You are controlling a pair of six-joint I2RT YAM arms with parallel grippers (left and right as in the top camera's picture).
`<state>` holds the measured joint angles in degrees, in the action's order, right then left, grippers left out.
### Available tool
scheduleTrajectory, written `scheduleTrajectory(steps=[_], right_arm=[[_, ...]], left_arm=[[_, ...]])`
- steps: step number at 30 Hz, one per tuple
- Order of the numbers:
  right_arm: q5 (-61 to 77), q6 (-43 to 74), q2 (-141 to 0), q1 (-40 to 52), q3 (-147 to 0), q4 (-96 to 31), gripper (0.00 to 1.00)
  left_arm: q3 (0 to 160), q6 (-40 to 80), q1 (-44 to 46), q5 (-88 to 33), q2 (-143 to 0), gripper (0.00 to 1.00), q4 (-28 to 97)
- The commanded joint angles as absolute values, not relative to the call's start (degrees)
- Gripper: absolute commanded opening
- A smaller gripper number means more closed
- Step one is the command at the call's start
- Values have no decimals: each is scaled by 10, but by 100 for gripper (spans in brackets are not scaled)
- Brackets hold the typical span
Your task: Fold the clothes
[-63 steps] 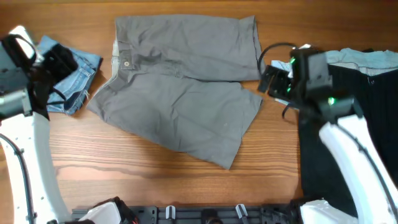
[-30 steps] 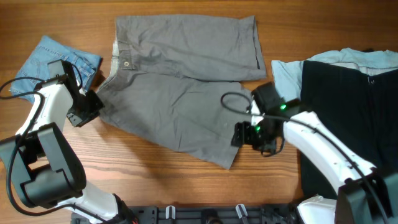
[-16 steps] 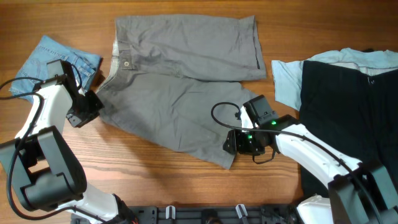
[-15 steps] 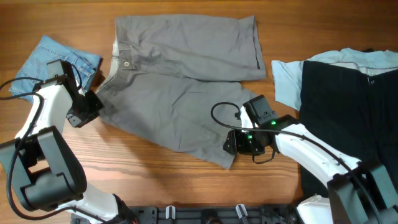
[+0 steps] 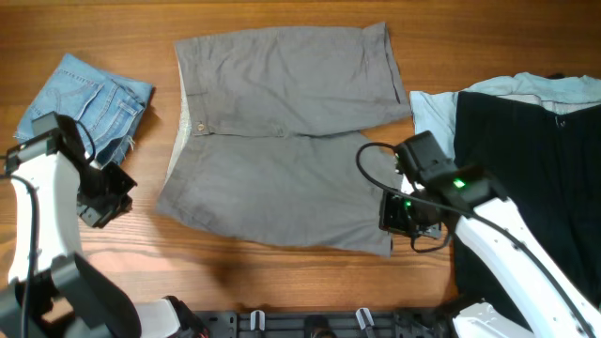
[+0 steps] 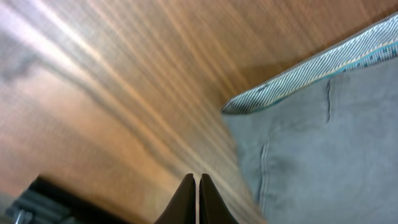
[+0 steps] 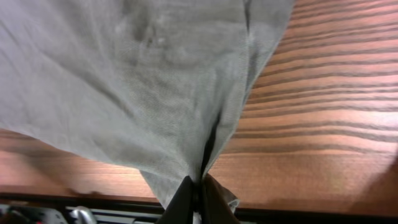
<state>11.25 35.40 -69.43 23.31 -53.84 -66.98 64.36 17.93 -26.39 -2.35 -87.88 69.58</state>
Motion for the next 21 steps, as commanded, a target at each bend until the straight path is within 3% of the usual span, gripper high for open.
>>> scheduleTrajectory(steps=[1, 3, 6, 10, 14, 21], right_arm=[[79, 386, -675, 232, -543, -698, 61], [20, 392, -675, 232, -543, -689, 85], [-33, 392, -675, 231, -543, -657, 89], [2, 390, -687, 204, -542, -635, 89], [145, 341, -727, 198, -509, -639, 89], [186, 314, -763, 198, -434, -624, 94]], left_arm=[[646, 189, -276, -21, -818, 4, 707], [646, 184, -267, -63, -790, 15, 696], [646, 161, -246, -77, -787, 31, 676], [637, 166, -205, -76, -799, 62, 669], [564, 188, -204, -76, -815, 63, 624], [479, 199, -203, -85, -884, 56, 477]])
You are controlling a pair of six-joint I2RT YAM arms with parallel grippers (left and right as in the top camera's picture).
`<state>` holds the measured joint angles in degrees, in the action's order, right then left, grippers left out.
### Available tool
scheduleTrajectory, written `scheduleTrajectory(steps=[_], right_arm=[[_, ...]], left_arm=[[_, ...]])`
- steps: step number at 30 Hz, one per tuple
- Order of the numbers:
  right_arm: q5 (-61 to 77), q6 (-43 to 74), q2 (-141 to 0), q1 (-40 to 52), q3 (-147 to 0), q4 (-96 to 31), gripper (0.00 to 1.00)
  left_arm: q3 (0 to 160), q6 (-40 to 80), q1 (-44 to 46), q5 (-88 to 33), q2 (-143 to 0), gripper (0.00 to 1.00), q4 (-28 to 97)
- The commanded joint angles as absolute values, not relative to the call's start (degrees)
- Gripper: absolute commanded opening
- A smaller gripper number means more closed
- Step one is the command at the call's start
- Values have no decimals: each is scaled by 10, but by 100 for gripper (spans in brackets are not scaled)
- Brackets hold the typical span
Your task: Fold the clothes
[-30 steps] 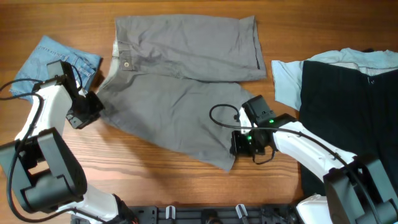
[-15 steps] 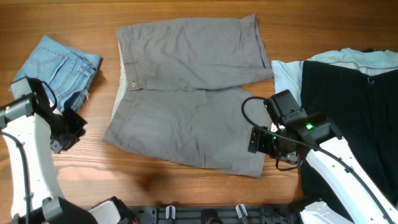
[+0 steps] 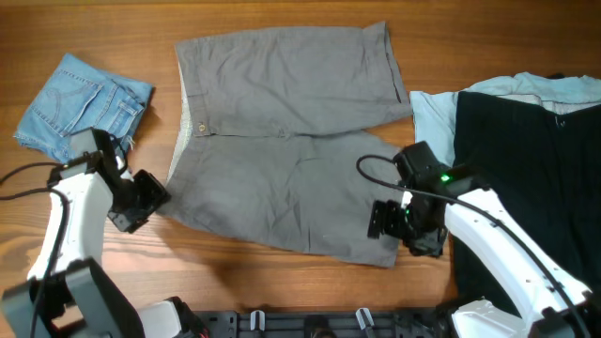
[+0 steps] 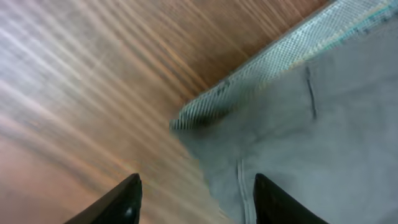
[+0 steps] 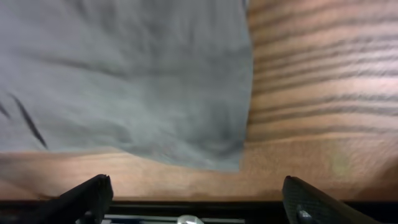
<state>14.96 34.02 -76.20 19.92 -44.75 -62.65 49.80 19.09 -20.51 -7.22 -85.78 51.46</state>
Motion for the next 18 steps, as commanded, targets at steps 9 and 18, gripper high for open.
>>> scheduleTrajectory(steps=[9, 18], right_arm=[[251, 307, -763, 198, -325, -535, 96], [216, 408, -763, 199, -285, -445, 38]], left_arm=[[468, 167, -203, -103, -936, 8, 404], [480, 152, -204, -111, -886, 4, 443]])
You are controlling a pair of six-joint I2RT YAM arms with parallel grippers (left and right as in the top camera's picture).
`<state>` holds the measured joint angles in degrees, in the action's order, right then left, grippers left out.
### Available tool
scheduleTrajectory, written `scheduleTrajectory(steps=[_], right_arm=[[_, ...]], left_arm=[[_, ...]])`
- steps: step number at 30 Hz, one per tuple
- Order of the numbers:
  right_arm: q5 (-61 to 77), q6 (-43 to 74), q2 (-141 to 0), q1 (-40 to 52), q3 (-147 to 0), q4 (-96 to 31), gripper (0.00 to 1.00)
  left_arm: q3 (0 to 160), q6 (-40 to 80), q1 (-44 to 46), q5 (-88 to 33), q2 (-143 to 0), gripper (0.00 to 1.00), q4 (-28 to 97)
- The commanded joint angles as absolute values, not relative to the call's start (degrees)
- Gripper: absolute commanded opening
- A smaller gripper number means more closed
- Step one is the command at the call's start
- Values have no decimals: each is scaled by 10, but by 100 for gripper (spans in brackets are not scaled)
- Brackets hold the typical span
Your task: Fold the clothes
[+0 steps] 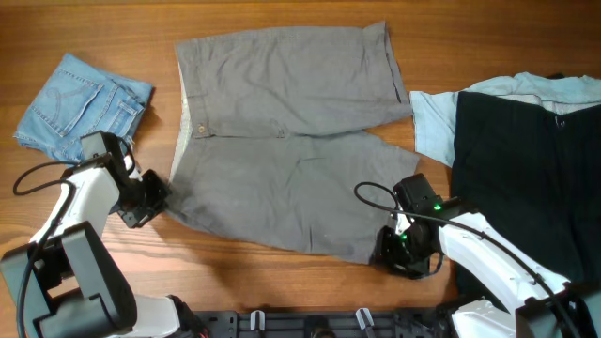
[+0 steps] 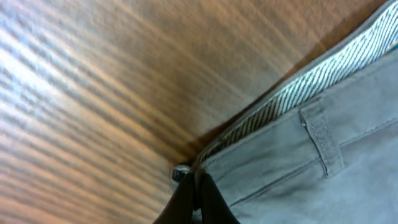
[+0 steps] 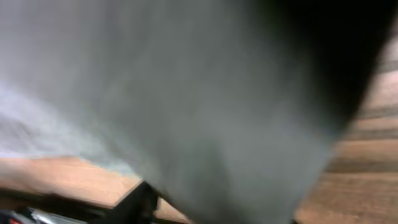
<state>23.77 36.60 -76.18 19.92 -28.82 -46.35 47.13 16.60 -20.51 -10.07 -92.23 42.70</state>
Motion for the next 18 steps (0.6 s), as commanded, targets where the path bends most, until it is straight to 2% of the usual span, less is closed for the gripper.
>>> scheduleTrajectory(steps=[1, 3, 4, 5, 9, 12, 17, 18], right_arm=[[210, 406, -763, 199, -285, -441, 37], [203, 406, -763, 199, -285, -441, 32], [193, 407, -763, 199, -285, -442, 13], [186, 407, -763, 198, -285, -442, 4], [184, 390, -757, 199, -317, -465, 4], [183, 366, -728, 199, -376, -533, 4], [125, 345, -642, 199, -578, -684, 4], [105, 345, -624, 199, -675, -732, 4]], left_arm=[[482, 152, -204, -111, -874, 4, 449], [484, 152, -204, -111, -840, 4, 459], [484, 152, -204, -111, -825, 4, 463], [484, 152, -204, -111, -815, 4, 468], [484, 152, -204, -114, -799, 4, 482], [492, 155, -204, -122, -796, 4, 495], [583, 196, -205, -103, -751, 4, 583], [629, 201, -205, -78, -720, 4, 622]])
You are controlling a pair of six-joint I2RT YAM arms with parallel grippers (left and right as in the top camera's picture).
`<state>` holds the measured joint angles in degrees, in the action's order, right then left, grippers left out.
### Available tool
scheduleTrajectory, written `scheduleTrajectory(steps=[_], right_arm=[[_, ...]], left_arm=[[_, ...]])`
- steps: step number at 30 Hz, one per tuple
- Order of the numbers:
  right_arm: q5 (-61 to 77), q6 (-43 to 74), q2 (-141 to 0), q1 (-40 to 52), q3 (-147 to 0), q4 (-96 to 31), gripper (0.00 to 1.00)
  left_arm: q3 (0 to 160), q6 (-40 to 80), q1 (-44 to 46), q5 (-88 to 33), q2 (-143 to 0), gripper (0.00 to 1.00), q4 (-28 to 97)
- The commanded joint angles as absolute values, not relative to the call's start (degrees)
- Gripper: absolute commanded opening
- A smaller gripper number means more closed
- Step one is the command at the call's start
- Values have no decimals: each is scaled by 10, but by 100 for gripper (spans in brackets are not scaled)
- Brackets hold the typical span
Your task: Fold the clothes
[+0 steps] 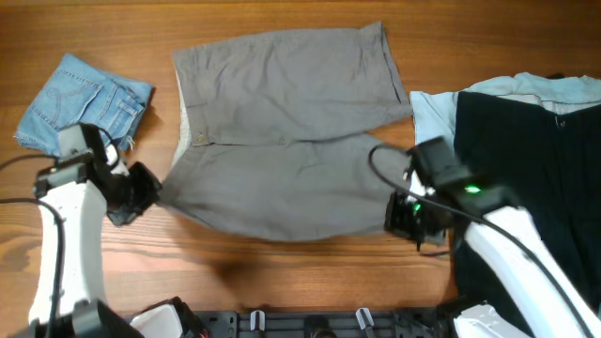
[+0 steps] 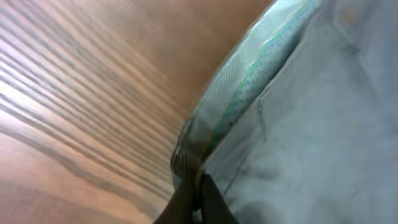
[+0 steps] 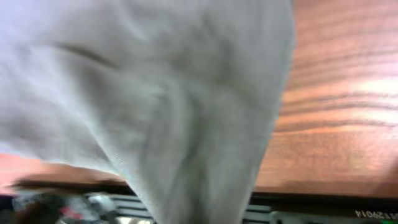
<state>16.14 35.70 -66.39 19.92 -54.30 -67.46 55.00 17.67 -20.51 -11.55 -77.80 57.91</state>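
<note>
The grey shorts [image 1: 282, 103] lie spread across the middle of the wooden table, waist to the left. My left gripper [image 1: 143, 192] is shut on the near corner of the waistband; the left wrist view shows its closed fingertips [image 2: 199, 186] pinching the striped waistband lining [image 2: 249, 81]. My right gripper [image 1: 406, 218] is at the near leg's hem. In the right wrist view, grey cloth [image 3: 174, 124] hangs straight in front of the camera and hides the fingers. The near edge of the shorts is raised between the two grippers.
Folded blue denim shorts [image 1: 84, 99] sit at the back left. A heap of light blue and black clothes [image 1: 526, 141] covers the right side. A black rail [image 1: 310, 324] runs along the table's front edge.
Both grippers stay shut on the shorts, and the near edge now sits farther from the table's front. The right gripper has moved up and away from the front rail with the hem.
My left gripper was shut and empty left of the shorts while the right pinched the near hem. Then both were open, the left by the waistband corner. Then both were shut on the cloth low on the table. Now they hold the near edge raised.
</note>
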Motion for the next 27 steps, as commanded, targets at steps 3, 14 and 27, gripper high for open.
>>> scheduleTrajectory(steps=[3, 14, 27], right_arm=[[72, 345, -620, 199, -804, -799, 5], [-54, 325, -691, 199, -945, -757, 4], [-49, 305, -986, 135, -944, -624, 4]], left_arm=[[693, 205, -205, -34, -670, 4, 684], [745, 230, -204, 29, -611, 4, 745], [745, 230, -198, -25, -828, 4, 545]])
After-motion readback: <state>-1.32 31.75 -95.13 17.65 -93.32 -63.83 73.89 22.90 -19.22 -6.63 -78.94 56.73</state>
